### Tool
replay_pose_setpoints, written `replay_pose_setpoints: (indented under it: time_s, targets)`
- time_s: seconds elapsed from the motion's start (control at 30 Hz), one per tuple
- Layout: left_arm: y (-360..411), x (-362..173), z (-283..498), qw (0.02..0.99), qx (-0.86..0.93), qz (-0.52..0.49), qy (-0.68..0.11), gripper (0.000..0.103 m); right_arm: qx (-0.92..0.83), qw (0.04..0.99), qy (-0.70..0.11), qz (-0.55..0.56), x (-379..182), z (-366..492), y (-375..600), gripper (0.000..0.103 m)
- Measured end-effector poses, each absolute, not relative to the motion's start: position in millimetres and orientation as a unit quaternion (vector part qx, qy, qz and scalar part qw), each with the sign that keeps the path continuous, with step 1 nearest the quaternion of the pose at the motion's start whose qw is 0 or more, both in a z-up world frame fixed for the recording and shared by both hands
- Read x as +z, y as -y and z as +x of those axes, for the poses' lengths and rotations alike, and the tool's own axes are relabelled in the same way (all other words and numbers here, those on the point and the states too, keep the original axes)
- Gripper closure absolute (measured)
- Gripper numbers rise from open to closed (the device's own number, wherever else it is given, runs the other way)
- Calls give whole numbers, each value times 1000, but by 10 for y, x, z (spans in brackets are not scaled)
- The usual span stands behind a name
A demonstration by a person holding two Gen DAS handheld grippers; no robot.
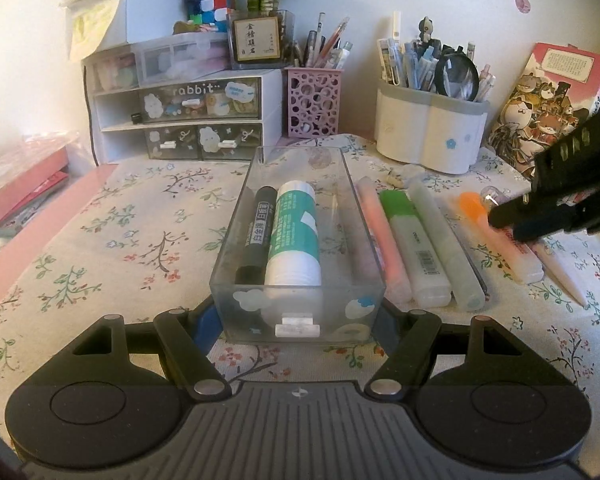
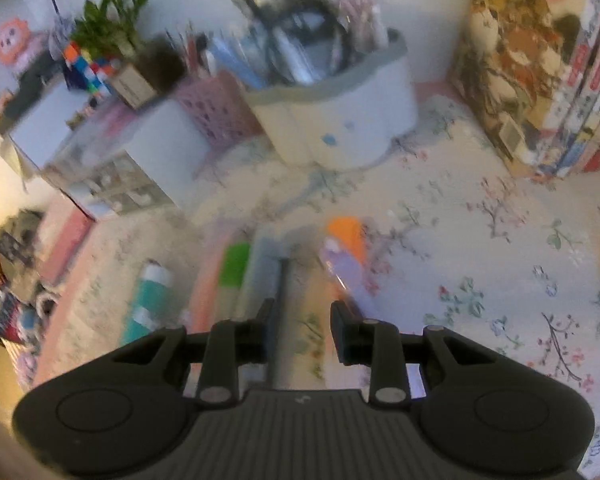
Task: Organize stationery
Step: 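Grasp the orange highlighter with the right gripper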
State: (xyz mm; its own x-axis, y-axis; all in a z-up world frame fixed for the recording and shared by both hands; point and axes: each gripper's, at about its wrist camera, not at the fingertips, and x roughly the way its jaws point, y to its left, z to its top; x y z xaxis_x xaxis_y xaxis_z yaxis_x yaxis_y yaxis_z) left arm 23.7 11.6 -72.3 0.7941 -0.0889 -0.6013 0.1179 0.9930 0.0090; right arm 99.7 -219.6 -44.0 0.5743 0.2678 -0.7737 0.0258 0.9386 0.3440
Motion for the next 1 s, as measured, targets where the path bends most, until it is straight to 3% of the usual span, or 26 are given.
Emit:
replay_pose_setpoints:
  time_s: [0.2, 0.47, 1.0]
  targets:
    - [-109, -720, 235, 946, -54, 23, -317, 31, 26, 890, -449, 72, -445, 1046, 2101, 86]
    - [-111, -718, 237, 946, -54, 23, -318, 31, 19, 889, -457, 31, -548, 1228, 1963, 88]
    - [-107, -716, 239, 946, -54, 23, -317, 31, 50, 869, -436, 228, -394, 1086, 2236, 88]
